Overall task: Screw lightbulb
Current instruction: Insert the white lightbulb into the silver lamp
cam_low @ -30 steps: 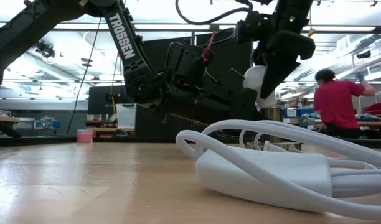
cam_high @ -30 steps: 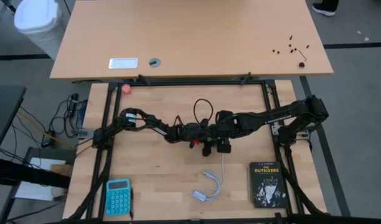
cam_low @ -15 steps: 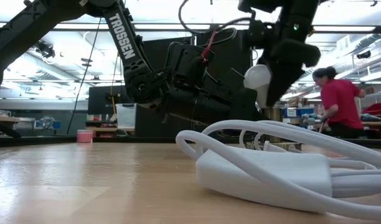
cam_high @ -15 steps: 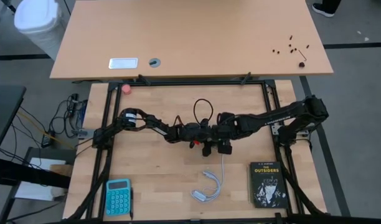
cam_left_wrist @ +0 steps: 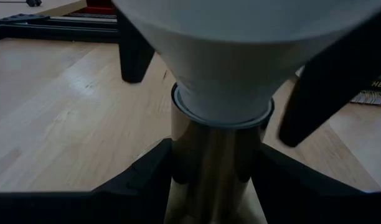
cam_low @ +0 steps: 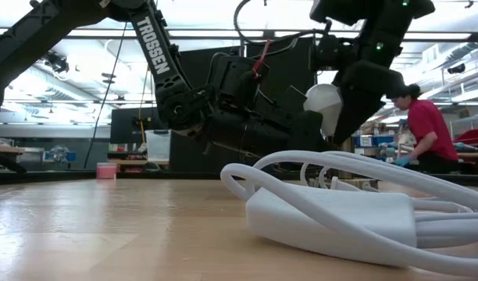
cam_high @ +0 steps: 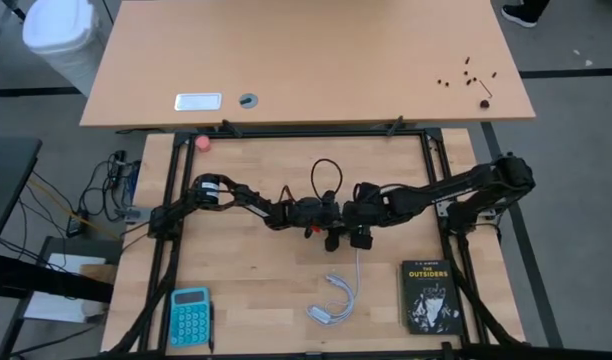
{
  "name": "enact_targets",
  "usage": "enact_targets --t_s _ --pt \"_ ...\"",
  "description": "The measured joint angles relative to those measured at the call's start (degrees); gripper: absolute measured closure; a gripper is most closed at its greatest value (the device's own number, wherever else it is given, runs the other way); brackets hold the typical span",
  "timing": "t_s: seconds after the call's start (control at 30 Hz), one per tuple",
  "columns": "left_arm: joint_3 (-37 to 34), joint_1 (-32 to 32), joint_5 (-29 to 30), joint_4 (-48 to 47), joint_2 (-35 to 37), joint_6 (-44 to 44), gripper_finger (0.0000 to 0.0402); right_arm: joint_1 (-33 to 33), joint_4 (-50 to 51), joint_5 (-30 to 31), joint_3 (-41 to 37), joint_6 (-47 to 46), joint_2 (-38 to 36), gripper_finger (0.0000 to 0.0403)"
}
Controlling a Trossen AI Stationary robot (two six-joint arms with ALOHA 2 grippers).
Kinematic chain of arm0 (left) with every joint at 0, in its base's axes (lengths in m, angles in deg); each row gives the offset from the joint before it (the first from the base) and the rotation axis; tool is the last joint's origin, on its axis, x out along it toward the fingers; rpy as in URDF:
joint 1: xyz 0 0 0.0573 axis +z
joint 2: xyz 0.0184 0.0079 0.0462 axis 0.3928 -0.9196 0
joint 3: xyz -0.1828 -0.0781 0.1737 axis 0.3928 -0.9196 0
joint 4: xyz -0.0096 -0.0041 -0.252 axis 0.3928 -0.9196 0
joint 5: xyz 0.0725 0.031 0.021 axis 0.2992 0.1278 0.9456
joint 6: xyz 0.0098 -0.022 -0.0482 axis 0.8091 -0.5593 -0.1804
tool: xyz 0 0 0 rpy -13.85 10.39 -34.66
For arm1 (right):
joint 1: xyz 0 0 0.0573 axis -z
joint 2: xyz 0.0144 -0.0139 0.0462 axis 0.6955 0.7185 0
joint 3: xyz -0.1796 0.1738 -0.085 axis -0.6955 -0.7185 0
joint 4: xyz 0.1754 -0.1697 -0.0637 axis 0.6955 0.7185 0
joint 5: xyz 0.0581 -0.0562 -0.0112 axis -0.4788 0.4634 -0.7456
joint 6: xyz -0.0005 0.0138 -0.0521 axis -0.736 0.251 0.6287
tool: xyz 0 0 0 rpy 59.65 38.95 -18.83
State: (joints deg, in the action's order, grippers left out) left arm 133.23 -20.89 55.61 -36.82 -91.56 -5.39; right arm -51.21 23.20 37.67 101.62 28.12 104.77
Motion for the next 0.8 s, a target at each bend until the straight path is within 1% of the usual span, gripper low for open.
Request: enact_targets --t_s 0.13,0.37,0.53,0.8 --pt "-0.01 0.00 0.00 0.05 0.00 -0.01 0.0198 -0.01 -3.39 0.13 -2.69 -1.56 -2.25 0.0103" --pt "-0.02 0.00 0.00 0.20 0.00 0.03 0.0198 -0.36 -9.74 0.10 -8.33 -4.27 -3.36 0.0103" --pt "-0.02 0.00 0.00 0.17 0.00 0.02 0.0198 -0.47 -9.72 0.23 -9.08 -5.62 -5.81 0.0103" --pt "-0.02 0.00 -0.17 0.17 0.00 0.00 0.0198 -1.49 -9.54 3.18 -9.04 -5.03 -10.44 0.0103"
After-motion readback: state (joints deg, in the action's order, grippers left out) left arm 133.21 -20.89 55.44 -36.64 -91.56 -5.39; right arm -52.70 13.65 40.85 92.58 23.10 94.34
